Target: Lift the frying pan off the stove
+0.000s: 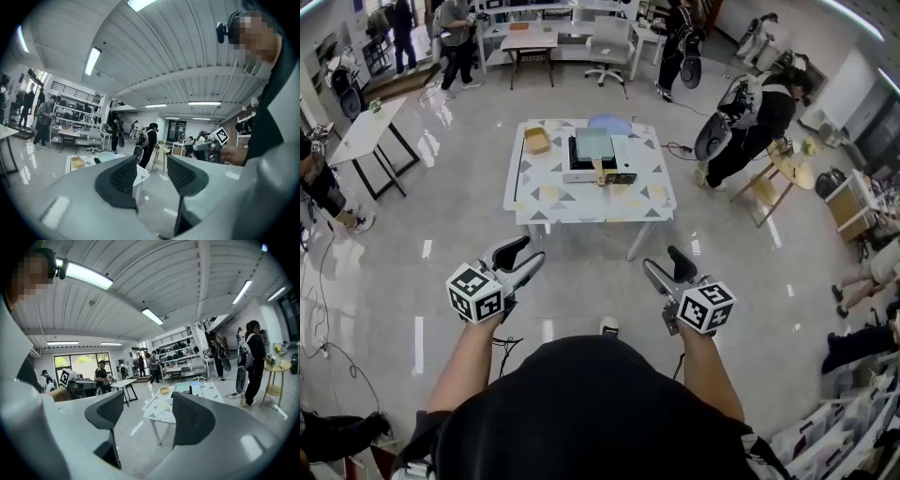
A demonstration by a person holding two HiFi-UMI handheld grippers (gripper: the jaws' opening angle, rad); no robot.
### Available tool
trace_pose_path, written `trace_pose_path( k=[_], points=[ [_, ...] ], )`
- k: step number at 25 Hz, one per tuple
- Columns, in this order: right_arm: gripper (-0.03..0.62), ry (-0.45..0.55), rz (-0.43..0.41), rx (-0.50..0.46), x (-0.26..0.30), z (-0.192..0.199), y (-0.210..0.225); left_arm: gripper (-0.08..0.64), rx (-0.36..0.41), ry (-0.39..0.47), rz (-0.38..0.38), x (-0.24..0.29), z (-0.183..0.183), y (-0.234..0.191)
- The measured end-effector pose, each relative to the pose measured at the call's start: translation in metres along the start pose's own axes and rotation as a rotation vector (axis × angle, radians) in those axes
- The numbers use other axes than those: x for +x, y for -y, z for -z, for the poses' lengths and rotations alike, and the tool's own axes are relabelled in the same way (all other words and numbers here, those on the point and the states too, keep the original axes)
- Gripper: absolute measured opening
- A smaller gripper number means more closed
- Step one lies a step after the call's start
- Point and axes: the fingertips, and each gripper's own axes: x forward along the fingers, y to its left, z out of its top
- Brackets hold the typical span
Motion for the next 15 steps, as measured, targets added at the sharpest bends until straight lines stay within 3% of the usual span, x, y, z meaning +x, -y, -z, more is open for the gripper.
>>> trace_pose_path(
  k=[15],
  points=[
    [0.350, -0.045, -0.044, 0.049, 0.054, -0.005, 0.061, 0.199, -0.047, -0.048, -0.033, 0.063, 0.005, -0.036]
  ],
)
